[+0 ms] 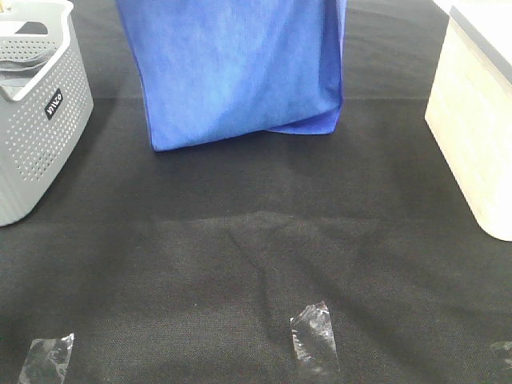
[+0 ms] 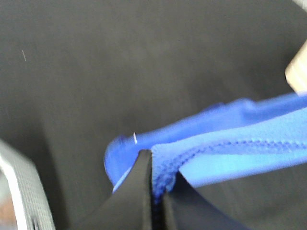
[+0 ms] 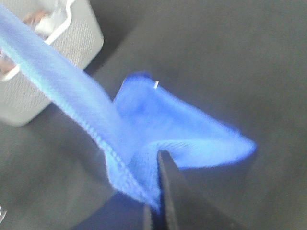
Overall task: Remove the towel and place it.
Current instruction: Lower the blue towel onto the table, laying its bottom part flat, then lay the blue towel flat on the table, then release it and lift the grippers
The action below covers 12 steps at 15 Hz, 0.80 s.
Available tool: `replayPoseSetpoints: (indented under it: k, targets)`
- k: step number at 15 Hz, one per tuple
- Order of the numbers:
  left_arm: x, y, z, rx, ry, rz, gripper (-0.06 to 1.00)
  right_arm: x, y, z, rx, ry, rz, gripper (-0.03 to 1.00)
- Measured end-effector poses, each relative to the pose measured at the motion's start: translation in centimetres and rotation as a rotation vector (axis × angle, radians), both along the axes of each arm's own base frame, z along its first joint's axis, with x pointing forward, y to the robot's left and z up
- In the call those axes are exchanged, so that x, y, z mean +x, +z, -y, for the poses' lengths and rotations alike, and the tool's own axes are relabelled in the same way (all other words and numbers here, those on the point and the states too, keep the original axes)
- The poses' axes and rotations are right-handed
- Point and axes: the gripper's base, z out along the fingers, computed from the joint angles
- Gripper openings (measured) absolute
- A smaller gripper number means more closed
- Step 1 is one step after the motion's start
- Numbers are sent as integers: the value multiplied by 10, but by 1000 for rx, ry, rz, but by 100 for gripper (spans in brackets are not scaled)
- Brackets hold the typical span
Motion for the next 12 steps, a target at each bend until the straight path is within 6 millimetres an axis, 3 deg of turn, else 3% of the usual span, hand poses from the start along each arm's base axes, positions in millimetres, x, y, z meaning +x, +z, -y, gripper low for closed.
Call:
replayPoseSetpoints:
  k: [7,9,12]
  targets:
    - [-100,-36,-25,42,-22,-248,0,-83,-12,17,24,9,-139,3]
    - [-136,-38,-34,34,-28,-263,0,-114,-20,24,35,3,-181,3]
    - [-167,-42,-39,7,-41,-275,0,-149,-35,31,69,-22,-248,3]
